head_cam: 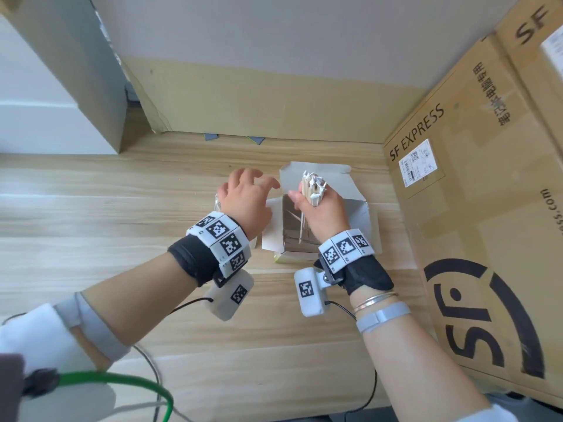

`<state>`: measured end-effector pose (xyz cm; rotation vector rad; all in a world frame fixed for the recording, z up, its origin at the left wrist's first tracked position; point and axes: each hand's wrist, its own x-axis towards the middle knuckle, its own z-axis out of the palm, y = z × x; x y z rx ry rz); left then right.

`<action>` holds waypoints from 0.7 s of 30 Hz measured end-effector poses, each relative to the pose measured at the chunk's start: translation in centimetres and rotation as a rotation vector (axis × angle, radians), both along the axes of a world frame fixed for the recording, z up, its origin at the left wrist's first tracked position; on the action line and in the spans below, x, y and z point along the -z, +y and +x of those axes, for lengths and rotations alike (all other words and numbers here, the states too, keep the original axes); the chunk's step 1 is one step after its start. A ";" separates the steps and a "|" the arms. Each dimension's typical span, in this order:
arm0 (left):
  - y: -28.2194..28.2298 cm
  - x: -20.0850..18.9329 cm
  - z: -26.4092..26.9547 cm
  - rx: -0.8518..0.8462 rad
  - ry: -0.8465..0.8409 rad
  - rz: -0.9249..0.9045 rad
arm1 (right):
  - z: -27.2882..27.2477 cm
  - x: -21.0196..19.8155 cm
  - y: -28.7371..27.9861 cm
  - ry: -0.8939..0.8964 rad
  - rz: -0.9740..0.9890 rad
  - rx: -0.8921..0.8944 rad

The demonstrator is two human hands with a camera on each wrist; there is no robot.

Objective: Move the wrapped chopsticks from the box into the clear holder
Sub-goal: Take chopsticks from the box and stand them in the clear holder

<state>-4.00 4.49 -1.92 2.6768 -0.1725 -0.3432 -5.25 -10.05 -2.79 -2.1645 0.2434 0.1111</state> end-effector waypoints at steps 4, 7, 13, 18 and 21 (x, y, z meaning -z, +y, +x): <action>1.2 0.3 -0.5 -0.034 0.065 0.035 | 0.3 -0.5 0.6 -0.048 -0.006 0.001; 1.5 0.5 -0.6 -0.013 0.081 0.007 | 0.6 -0.4 0.6 0.054 -0.084 -0.018; 1.4 0.8 -0.7 -0.016 0.093 -0.004 | 0.0 1.6 -0.4 0.327 -0.331 -0.126; 1.1 0.7 -0.8 -0.011 0.079 -0.013 | -0.3 2.1 -1.1 0.374 -0.361 -0.116; 0.8 0.6 -0.8 0.021 0.060 -0.015 | -0.1 1.5 -1.1 0.292 -0.275 -0.060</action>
